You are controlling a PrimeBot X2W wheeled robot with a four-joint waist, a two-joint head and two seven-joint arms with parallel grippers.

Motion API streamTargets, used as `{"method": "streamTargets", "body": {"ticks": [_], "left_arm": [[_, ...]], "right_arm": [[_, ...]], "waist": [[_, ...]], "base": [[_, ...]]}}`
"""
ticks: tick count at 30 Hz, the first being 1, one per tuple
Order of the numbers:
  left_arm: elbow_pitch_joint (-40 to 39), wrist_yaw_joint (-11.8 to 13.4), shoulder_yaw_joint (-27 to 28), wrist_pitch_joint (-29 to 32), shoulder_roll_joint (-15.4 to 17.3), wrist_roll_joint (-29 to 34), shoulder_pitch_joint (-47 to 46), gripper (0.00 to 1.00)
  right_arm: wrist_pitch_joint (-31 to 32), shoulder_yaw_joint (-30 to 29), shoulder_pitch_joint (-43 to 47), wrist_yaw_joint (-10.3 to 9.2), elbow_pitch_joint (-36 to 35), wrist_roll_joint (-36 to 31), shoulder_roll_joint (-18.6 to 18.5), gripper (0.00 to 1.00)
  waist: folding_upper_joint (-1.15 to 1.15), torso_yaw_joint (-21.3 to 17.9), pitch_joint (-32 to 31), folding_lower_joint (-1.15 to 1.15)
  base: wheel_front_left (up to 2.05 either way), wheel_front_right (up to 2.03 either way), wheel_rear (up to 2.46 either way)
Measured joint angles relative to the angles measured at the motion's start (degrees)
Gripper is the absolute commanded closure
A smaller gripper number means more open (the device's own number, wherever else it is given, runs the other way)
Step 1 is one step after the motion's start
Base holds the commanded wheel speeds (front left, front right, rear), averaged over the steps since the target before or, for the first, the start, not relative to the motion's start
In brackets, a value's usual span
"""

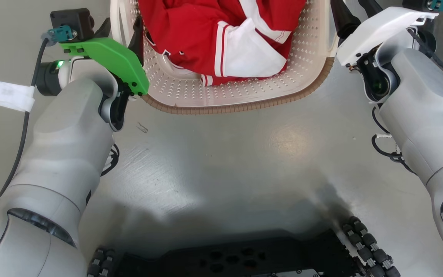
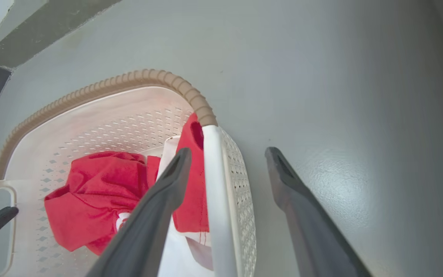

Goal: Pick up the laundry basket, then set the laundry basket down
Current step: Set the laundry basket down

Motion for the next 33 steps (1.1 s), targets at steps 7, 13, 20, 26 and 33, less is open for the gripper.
{"method": "streamTargets", "body": {"ticks": [7,13,20,26,33], "left_arm": [[0.36,0.02,0.32,0.0,0.0,1.01,0.13,0.0],[-1.08,-0.07,2.1,0.0,0.11,2.04,1.05,0.0],[-3.31,-0.64,4.89,0.0,1.3,3.49,4.69,0.0],[-7.56,-1.46,7.43,0.0,1.89,5.28,6.86,0.0],[-12.84,-1.99,11.2,-0.15,2.86,8.17,11.12,0.0]], "right_arm": [[0.0,-0.81,1.82,0.0,-0.35,-0.01,0.74,0.0],[-0.07,-2.2,3.52,0.0,-2.98,-0.77,0.75,0.0],[-0.24,-3.69,6.76,0.0,-5.82,-2.34,0.65,0.0],[-0.25,-5.42,9.23,0.0,-8.89,-3.7,-0.08,0.0],[-0.25,-7.95,13.15,0.0,-12.59,-5.7,-0.86,0.0]], "waist": [[0.0,-0.13,-2.3,0.0],[0.0,-0.33,-5.51,0.0],[0.0,-0.64,-9.72,0.0],[0.0,-0.93,-13.84,0.0],[0.0,-1.04,-18.88,0.0]], "base": [[0.0,0.0,0.0],[0.0,0.0,0.0],[0.0,0.0,0.0],[0.0,0.0,0.0],[0.0,0.0,0.0]]}}
